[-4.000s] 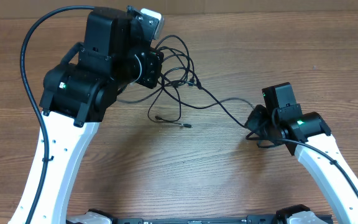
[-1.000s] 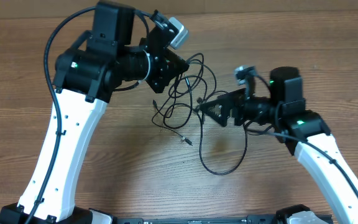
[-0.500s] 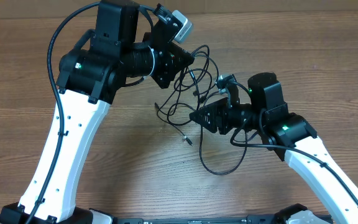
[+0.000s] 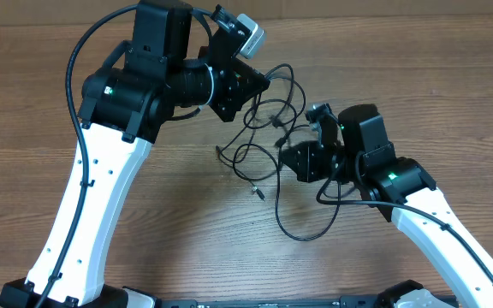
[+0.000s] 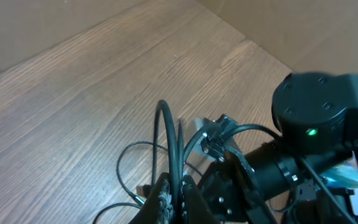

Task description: Untangle cables

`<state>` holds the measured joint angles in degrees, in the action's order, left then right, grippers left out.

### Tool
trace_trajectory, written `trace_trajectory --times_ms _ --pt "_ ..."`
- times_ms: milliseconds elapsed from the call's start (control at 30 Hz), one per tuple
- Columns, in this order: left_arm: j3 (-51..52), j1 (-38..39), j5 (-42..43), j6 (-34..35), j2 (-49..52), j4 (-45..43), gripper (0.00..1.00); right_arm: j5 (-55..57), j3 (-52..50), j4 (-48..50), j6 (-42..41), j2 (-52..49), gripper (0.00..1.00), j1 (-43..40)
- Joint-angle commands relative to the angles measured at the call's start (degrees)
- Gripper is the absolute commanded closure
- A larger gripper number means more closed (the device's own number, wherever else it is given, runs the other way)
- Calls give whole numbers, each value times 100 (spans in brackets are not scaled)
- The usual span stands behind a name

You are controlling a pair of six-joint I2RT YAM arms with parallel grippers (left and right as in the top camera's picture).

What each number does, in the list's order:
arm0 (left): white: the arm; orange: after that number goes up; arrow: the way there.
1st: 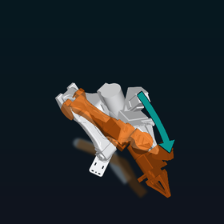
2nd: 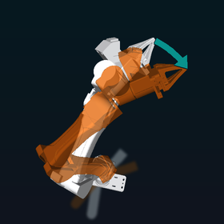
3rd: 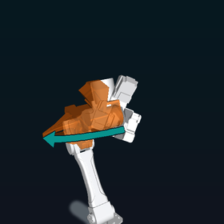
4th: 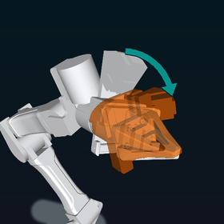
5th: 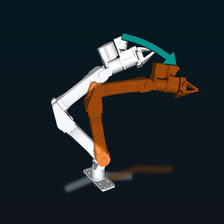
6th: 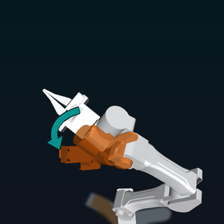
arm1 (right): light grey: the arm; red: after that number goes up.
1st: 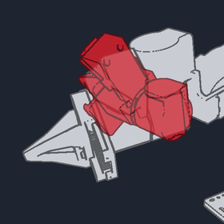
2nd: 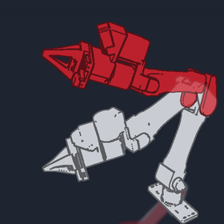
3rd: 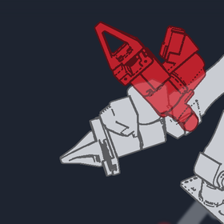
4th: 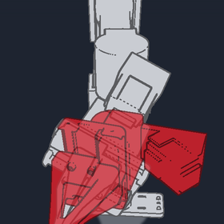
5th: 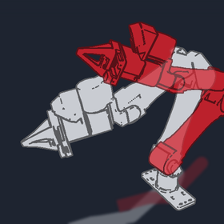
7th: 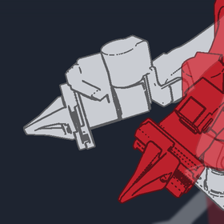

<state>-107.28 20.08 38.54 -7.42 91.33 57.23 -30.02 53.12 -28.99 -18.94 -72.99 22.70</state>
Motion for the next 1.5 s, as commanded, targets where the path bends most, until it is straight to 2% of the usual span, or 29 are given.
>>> trace_trajectory --times_ms 0,67,133,167,233,267,333,500,633,833,933,1133,1267,1467 --pt "-118 11 -197 83 28 -42 96 2490 -28 -1032 -1058 0 96 11" --pt "-118 11 -334 83 28 -26 96 3746 -28 -1814 -1834 0 96 7" --pt "-118 11 -422 83 28 -11 96 3899 -28 -1934 -1941 0 94 7" --pt "-118 11 -424 83 28 -4 96 3871 -26 -1893 -1941 0 82 7" --pt "-118 11 -424 83 28 11 96 3700 -26 -1753 -1851 0 36 7" --pt "-118 20 -433 76 28 39 96 3580 -26 -1663 -1742 0 20 7" --pt "-118 20 -514 20 28 153 96 3169 -20 -1373 -1266 0 13 7" --pt "-109 20 -1075 11 31 595 96 2535 81 -802 -682 11 13 7" --pt "-109 20 -1051 -212 31 949 96 2159 229 -326 -271 59 15 7" --pt "-109 20 -219 -1561 31 1725 96 2061 299 527 256 234 16 7" --pt "-109 20 -122 -1939 31 1958 96 1447 299 859 802 326 17 7" --pt "-109 9 -170 -2094 31 1923 96 -713 299 1051 1762 356 19 7" --pt "-109 9 -431 -2090 31 1856 96 -1113 299 1027 1753 356 22 7" --pt "-109 9 -1115 -2039 31 1864 96 -1056 299 828 1751 356 21 7"
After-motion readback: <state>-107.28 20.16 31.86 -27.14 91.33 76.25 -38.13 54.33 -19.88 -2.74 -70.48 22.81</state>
